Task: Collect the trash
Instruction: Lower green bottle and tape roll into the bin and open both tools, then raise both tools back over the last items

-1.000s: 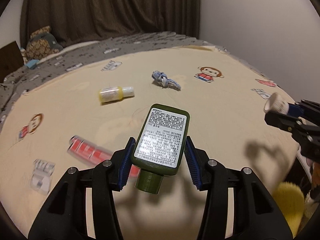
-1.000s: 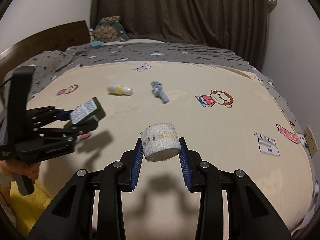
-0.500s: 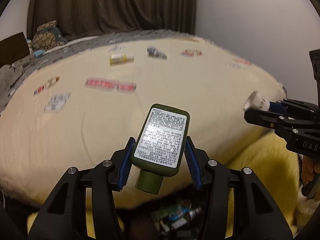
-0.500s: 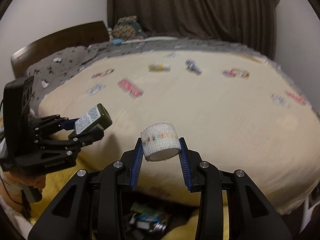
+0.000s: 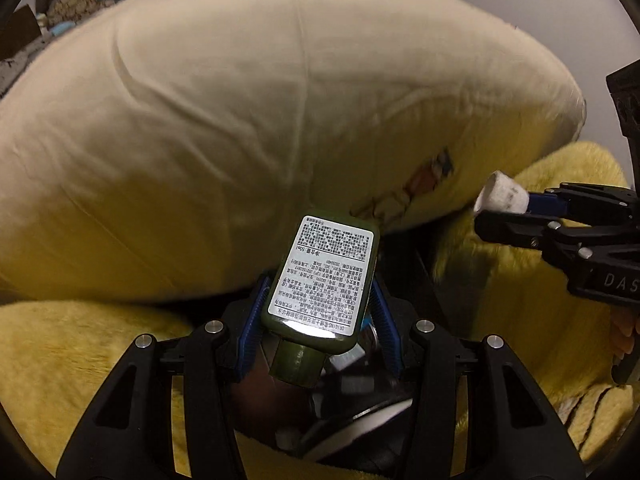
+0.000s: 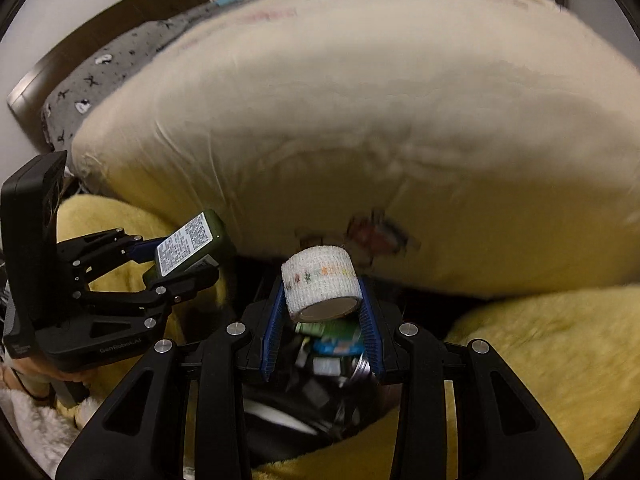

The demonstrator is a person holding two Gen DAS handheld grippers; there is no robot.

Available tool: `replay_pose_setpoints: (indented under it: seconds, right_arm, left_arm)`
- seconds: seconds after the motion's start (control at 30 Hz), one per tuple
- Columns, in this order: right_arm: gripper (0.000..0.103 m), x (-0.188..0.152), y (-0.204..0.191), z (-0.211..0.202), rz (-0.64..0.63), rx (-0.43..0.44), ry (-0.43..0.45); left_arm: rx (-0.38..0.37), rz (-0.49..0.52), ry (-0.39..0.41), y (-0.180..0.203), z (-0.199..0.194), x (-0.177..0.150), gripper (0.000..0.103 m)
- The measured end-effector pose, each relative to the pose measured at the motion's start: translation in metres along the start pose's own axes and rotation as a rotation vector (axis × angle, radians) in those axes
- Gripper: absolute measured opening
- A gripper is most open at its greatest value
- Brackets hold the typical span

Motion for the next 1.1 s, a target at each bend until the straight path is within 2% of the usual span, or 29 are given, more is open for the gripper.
replay_pose_setpoints:
  seconds: [0.13,0.37,0.5,0.63,0.77,0.83,0.93,1.1]
  right_arm:
    - [0.036,-0.009,0.000,0.024,0.020,0.006,-0.075]
    - [0.038,-0.011,0.005,0.034,0.041,-0.004,-0.110]
    - [0.039,-0.008,0.002,0.038,0.046,-0.010,-0.124]
    - [0.060,-0.007,0.006,0.036,0.063,-0.019,-0.109]
    - [0.074,-0.004,0.012,0.025,0.090,-0.026,-0.065]
    - [0.087,-0.001,0.016,0.017,0.098,-0.028,-0.045]
    - [0.095,0.003,0.020,0.002,0.105,-0.047,-0.010]
    - [0.097,0.010,0.026,-0.029,0.104,-0.068,0.044]
  left_arm:
    - [-0.024,0.022,-0.069,0.006,0.023,-0.004,0.047]
    - [-0.052,0.045,-0.138,0.010,0.041,-0.011,0.048]
    - [-0.046,0.030,-0.134,0.007,0.039,-0.011,0.059]
    - [-0.038,0.011,-0.120,0.000,0.033,-0.003,0.067]
    - [-0.029,-0.018,-0.106,-0.010,0.026,-0.001,0.072]
    - [-0.021,-0.031,-0.089,-0.015,0.020,0.000,0.076]
    - [-0.003,-0.042,-0.067,-0.023,0.009,0.003,0.086]
    - [0.029,-0.047,0.001,-0.029,-0.021,0.016,0.093]
Point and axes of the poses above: each gripper's, at about its wrist camera, not at the fingertips, and z roughly the way its jaws point, y to its right, x to its top, the point moved 9 cm from there along z, roughly the way its jaws point, and after that the axes turned 14 degrees about -y, right-handed, at the moved point
